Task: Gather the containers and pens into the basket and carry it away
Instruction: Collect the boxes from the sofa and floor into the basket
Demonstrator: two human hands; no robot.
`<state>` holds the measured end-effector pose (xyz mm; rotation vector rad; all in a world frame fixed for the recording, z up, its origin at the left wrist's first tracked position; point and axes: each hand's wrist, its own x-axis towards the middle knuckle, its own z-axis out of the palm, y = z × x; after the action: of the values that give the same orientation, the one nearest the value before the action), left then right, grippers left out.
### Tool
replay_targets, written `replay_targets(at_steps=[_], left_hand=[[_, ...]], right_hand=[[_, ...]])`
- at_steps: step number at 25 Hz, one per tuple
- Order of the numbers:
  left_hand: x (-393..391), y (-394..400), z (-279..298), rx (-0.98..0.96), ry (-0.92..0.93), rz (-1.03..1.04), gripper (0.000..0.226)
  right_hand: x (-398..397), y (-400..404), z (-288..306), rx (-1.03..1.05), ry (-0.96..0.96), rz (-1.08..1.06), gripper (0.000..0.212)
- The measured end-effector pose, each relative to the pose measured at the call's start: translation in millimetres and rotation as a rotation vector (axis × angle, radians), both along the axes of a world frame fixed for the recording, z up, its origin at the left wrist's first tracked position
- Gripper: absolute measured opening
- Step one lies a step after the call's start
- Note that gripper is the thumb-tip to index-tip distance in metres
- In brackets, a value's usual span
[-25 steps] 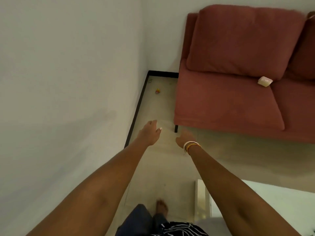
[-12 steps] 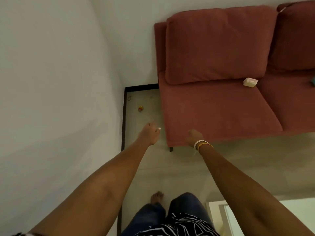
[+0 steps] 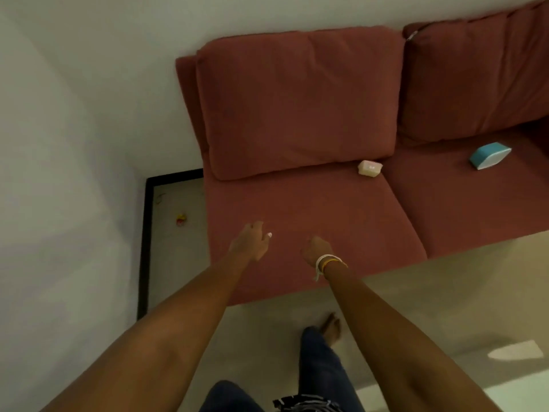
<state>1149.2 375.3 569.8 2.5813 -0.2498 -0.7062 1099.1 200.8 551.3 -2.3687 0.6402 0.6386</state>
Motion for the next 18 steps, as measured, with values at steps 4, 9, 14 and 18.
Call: replay_targets(at_steps=[4,9,14,18], left_hand=[[51,-101,5,0.002,-0.016,-0.020,0.056],[98,-204,-9,0.009,0.041,-0.002,0.055],[158,-291,-66,0.056,0.074,-0.054,0.054],[203,-350,-119,0.093,0.174,-0.056,0.056]], right_hand=[[49,-101,2,0.062,0.027,-0.107,0.034],[104,-201,0,0.061,0.030,-0.170,0.036],[168,-274,-49,0.220,0.059,-0.390,0.035],[216,-329,-99,0.472,0.125,-0.677,0.014]])
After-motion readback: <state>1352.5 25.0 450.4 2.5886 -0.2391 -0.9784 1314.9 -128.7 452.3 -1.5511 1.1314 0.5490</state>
